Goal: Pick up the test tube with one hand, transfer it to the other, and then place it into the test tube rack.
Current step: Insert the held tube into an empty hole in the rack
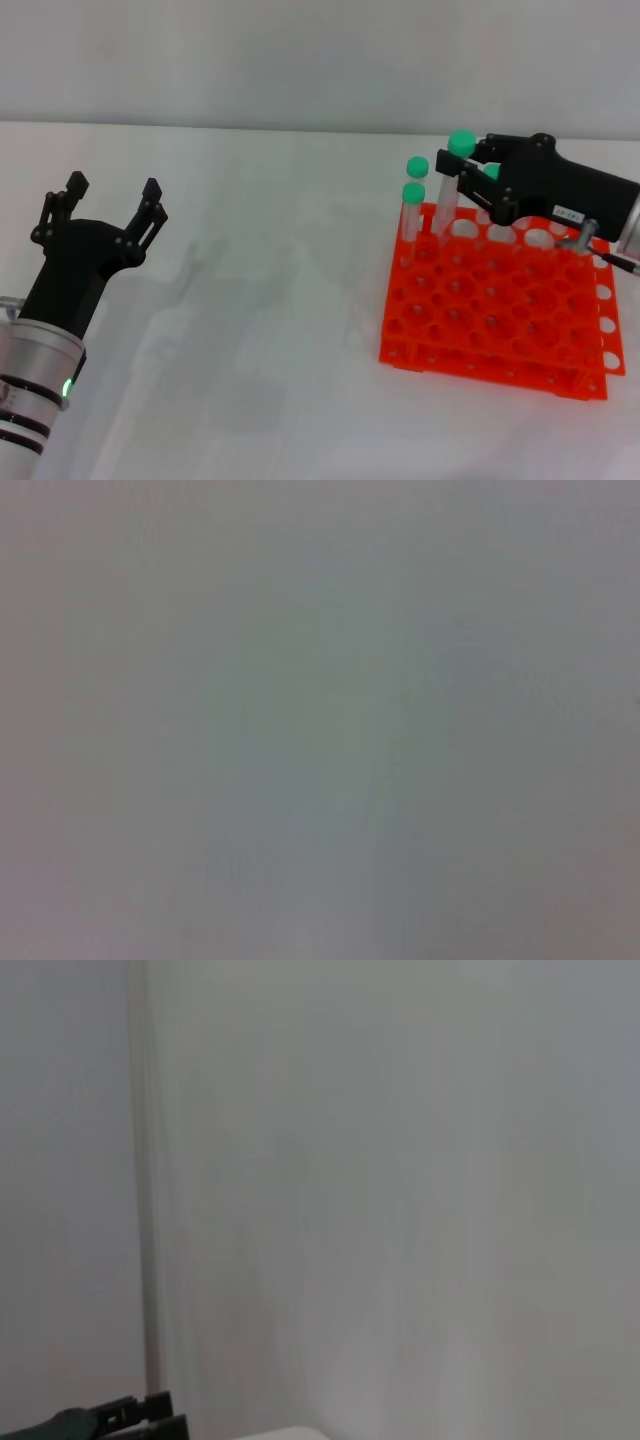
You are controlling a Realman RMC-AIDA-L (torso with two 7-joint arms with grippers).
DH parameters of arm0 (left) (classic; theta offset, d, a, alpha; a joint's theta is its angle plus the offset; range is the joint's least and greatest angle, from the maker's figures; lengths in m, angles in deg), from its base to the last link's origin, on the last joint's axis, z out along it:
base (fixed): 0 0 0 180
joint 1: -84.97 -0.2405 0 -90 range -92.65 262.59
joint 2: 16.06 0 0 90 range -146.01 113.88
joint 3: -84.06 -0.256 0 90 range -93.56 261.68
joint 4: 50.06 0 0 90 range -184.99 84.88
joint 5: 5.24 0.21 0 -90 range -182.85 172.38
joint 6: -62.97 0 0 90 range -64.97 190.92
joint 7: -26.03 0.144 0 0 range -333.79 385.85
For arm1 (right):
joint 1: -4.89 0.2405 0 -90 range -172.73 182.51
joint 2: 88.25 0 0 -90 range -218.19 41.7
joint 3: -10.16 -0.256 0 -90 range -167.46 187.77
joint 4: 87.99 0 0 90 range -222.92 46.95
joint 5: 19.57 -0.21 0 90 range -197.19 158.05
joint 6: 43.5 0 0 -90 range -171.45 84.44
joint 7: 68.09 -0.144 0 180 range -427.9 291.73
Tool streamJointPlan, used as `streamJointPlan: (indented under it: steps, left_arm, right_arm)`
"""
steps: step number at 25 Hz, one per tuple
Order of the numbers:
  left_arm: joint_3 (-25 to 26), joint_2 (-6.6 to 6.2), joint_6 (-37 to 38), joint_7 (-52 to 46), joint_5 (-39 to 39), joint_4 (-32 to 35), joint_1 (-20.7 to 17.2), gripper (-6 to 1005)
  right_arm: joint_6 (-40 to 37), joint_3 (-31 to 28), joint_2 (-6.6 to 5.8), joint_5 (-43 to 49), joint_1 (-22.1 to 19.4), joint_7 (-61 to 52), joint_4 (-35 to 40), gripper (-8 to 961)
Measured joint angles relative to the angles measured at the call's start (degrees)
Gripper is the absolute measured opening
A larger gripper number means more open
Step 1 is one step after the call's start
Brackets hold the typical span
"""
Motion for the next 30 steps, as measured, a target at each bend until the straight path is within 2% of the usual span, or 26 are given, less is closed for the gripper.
streamJointPlan:
  steps: [13, 30]
  left_arm:
    - [0.1, 0.00, -2.3, 0.0, -0.1, 0.6, 1.2, 880]
    - [0.3, 0.00, -2.8, -2.2, -1.0, 0.8, 1.9, 881]
  right_arm:
    - [-5.9, 2.3, 0.02, -4.4, 1.6, 8.0, -6.0, 263]
    - [-8.3, 2.2, 0.01, -5.2, 1.7, 11.4, -9.3, 293]
